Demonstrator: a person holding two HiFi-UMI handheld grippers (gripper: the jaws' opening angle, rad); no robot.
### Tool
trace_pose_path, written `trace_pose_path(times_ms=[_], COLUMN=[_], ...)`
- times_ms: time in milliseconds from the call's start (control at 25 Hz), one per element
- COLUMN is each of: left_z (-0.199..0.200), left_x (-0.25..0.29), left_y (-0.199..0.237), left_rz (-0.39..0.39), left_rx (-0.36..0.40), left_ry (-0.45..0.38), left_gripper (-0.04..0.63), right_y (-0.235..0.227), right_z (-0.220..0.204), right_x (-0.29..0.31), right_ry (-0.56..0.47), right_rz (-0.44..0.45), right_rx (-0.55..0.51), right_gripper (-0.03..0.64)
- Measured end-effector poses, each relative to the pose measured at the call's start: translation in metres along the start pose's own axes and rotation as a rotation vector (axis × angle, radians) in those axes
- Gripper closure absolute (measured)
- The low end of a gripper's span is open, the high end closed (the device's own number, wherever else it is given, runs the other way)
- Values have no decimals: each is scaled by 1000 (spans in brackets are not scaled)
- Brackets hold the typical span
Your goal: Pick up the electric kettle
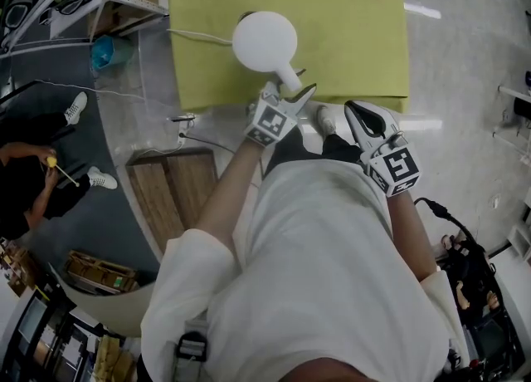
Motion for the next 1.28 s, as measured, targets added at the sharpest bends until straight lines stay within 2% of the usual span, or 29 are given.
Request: trace_pose_path(times_ms=[120,440,920,1280], left_z=[0,6,27,42], left_x=[0,0,-9,-25], left_y=[6,5,21,28], left_rz=[42,44,1,4], left_rx=[39,127,88,94], left_ry=[-5,33,15,-3], left_gripper=[520,526,522,517], right_y=[-2,-1,4,10], right_z=[-1,1,10,17], right_x=[1,3,8,16], right_ry=[0,-14,-24,-44], right_rz=[-8,-20,-29,-36], right_rx=[7,11,2,-1], right_gripper=[606,606,606,606])
Point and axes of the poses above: the fingertips, and each gripper's own axes: x forward along the fingers, y to its left, z out of its top, the point moved 5 cm from there along -x, backward along the fingers, and after that the axes turned 4 degrees about -x, right-handed, at the moved point
